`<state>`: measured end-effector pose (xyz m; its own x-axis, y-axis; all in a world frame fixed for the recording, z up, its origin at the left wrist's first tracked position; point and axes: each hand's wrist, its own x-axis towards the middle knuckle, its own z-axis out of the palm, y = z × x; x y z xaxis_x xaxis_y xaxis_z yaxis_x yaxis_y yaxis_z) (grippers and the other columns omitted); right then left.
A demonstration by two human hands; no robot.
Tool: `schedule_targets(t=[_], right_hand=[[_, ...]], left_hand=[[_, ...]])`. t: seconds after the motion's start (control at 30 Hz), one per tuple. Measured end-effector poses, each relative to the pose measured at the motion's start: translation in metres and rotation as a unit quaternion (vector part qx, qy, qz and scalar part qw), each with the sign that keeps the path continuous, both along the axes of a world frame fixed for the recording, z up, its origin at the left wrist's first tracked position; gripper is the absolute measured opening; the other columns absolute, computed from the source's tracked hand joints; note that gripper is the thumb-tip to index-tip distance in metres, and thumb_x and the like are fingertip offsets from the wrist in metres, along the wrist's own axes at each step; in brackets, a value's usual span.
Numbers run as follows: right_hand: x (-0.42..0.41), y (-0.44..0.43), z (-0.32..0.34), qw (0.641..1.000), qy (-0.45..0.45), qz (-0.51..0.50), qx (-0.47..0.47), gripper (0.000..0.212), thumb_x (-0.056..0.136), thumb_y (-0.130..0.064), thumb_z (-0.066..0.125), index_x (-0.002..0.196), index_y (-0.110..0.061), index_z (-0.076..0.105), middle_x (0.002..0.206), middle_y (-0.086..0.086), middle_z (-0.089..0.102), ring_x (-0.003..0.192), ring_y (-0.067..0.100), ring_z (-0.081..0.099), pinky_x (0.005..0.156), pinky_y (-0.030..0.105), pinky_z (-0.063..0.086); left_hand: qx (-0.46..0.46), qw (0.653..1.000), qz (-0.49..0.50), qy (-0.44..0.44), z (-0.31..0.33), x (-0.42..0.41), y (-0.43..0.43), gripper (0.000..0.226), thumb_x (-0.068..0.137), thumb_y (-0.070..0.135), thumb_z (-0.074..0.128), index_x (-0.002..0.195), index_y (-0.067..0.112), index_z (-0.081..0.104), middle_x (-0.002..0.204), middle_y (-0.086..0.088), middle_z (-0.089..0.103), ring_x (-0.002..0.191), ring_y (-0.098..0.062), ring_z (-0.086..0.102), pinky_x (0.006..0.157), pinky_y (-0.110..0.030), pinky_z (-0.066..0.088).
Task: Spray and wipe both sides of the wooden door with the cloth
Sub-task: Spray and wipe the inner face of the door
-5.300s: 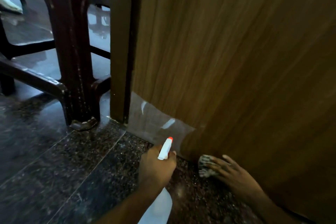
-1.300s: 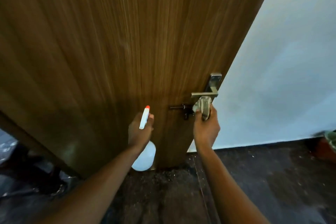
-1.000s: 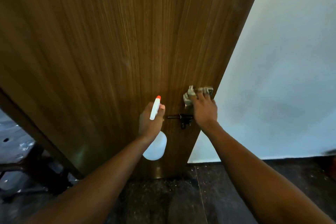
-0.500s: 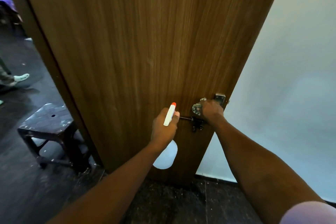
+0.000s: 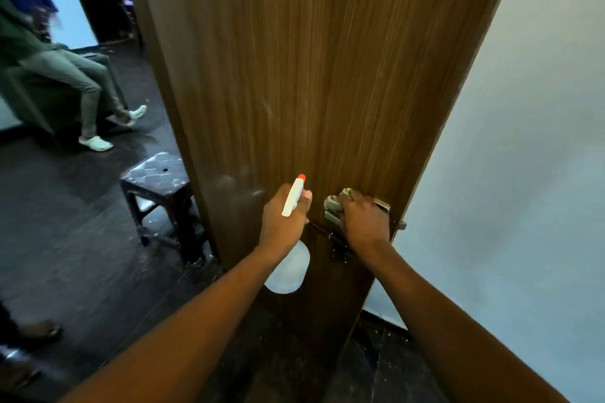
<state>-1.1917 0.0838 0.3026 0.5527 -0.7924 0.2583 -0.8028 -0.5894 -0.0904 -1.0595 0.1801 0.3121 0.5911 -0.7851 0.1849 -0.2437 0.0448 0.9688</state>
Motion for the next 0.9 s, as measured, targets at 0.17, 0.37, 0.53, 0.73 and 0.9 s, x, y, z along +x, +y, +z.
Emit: schedule_targets(t=[0.17, 0.37, 0.53, 0.73, 0.9], right_hand=[[-0.005, 0.053, 0.026, 0.992, 0.012, 0.121, -0.029, 0.042, 0.099, -0.027, 0.057, 0.141, -0.025, 0.050, 0.144, 0.002, 0.052, 0.124, 0.025, 0.054, 0.095, 0.040, 0.054], [-0.051, 0.108, 0.050, 0.944, -0.117, 0.306, -0.048, 0.039, 0.087, -0.027, 0.074, 0.125, -0.021, 0.066, 0.120, 0.006, 0.068, 0.102, 0.027, 0.066, 0.080, 0.040, 0.057], [-0.077, 0.113, 0.068, 0.887, -0.213, 0.409, 0.014, 0.034, 0.088, -0.029, 0.072, 0.122, -0.027, 0.068, 0.108, 0.001, 0.068, 0.092, 0.019, 0.064, 0.070, 0.027, 0.052], [-0.066, 0.083, 0.101, 0.880, -0.281, 0.366, 0.112, 0.024, 0.090, -0.044, 0.055, 0.104, -0.033, 0.071, 0.099, -0.003, 0.066, 0.084, 0.017, 0.060, 0.069, 0.028, 0.043], [0.003, 0.069, 0.089, 0.891, -0.193, 0.397, 0.107, 0.027, 0.094, -0.032, 0.056, 0.115, -0.022, 0.069, 0.111, 0.011, 0.064, 0.099, 0.033, 0.062, 0.077, 0.037, 0.048]], left_hand=[[-0.018, 0.992, 0.124, -0.024, 0.002, -0.024, 0.032, 0.009, 0.090, 0.037, 0.058, 0.097, 0.033, 0.059, 0.086, 0.003, 0.066, 0.080, -0.015, 0.065, 0.070, -0.030, 0.055], [-0.042, 0.965, 0.251, -0.055, 0.023, -0.069, 0.079, 0.008, 0.091, 0.030, 0.058, 0.099, 0.029, 0.060, 0.092, -0.003, 0.067, 0.085, -0.013, 0.064, 0.075, -0.031, 0.054], [-0.050, 0.929, 0.357, -0.086, 0.042, -0.093, 0.124, 0.010, 0.091, 0.028, 0.058, 0.098, 0.035, 0.061, 0.086, 0.011, 0.064, 0.081, 0.000, 0.063, 0.071, -0.018, 0.050], [-0.036, 0.893, 0.440, -0.092, 0.058, -0.109, 0.173, 0.014, 0.090, 0.037, 0.056, 0.087, 0.051, 0.055, 0.093, -0.006, 0.069, 0.078, -0.022, 0.069, 0.062, -0.042, 0.055], [-0.041, 0.863, 0.497, -0.083, 0.067, -0.107, 0.203, 0.007, 0.092, 0.031, 0.055, 0.093, 0.038, 0.054, 0.095, -0.010, 0.068, 0.082, -0.023, 0.067, 0.071, -0.040, 0.058]])
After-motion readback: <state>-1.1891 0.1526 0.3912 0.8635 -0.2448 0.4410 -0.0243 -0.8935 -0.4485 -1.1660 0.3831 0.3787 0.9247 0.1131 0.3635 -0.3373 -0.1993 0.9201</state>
